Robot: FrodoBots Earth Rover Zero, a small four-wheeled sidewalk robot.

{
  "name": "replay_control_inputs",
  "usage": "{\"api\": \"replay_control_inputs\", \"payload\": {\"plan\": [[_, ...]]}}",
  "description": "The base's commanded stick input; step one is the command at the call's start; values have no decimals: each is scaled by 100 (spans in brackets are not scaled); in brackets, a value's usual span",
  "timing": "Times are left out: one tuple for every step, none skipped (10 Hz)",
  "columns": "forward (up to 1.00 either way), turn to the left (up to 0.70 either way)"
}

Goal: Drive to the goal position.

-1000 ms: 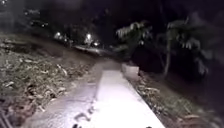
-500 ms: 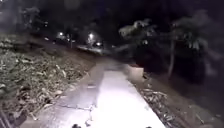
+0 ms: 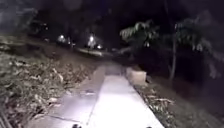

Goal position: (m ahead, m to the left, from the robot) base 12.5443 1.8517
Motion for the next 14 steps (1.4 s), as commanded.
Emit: {"api": "replay_control_inputs", "payload": {"plan": [[45,0],[45,0],[45,0],[45,0],[45,0],[45,0],[45,0],[45,0],[45,0],[45,0],[45,0],[45,0],[45,0],[45,0]]}}
